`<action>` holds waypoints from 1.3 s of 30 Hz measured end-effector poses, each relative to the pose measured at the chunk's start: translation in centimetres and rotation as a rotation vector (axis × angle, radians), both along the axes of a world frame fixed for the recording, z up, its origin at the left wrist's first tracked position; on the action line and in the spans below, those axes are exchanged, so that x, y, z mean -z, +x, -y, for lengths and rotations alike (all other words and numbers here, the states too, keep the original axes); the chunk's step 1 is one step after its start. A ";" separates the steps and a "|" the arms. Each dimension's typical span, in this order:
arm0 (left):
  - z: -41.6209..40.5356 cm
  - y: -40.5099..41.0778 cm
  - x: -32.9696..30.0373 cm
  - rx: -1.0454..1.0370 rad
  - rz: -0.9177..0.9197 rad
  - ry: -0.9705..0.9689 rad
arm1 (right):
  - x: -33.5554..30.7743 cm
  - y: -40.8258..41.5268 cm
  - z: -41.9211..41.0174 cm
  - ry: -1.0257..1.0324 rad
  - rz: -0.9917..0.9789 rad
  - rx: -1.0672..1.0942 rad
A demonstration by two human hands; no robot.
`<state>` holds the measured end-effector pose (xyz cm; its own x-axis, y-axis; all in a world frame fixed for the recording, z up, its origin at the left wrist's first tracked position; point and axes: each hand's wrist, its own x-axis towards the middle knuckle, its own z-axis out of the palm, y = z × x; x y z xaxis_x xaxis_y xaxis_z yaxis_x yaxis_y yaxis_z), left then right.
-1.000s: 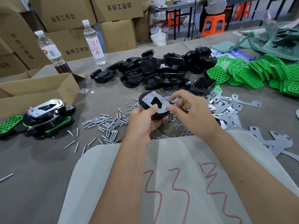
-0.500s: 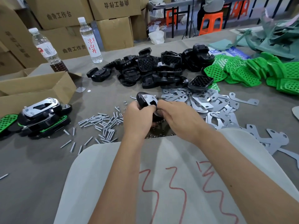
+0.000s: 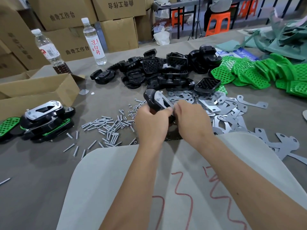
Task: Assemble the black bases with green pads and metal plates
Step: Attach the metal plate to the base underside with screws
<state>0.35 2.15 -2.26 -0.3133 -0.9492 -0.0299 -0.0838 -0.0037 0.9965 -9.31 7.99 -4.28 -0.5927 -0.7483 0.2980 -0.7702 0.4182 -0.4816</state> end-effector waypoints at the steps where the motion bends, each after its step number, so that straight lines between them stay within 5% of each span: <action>1: -0.3 -0.2 0.1 0.011 -0.008 -0.005 | -0.2 -0.2 0.0 -0.010 0.049 0.038; 8: -1.2 -0.5 -0.1 0.046 -0.003 -0.178 | -1.7 -1.6 0.6 -0.115 0.307 0.158; 16: 2.5 1.9 -0.4 0.051 -0.129 0.095 | -1.5 -1.1 -0.1 -0.008 0.011 -0.340; 24: 3.8 3.2 -0.6 0.157 -0.049 0.171 | -0.9 0.1 -0.2 0.021 -0.062 -0.474; 34: 3.8 3.2 -0.5 0.164 -0.067 0.202 | -0.4 1.3 0.0 -0.024 -0.054 -0.235; 39: 5.3 4.6 -1.4 -0.033 -0.150 0.231 | -1.3 2.4 1.2 -0.107 -0.016 -0.494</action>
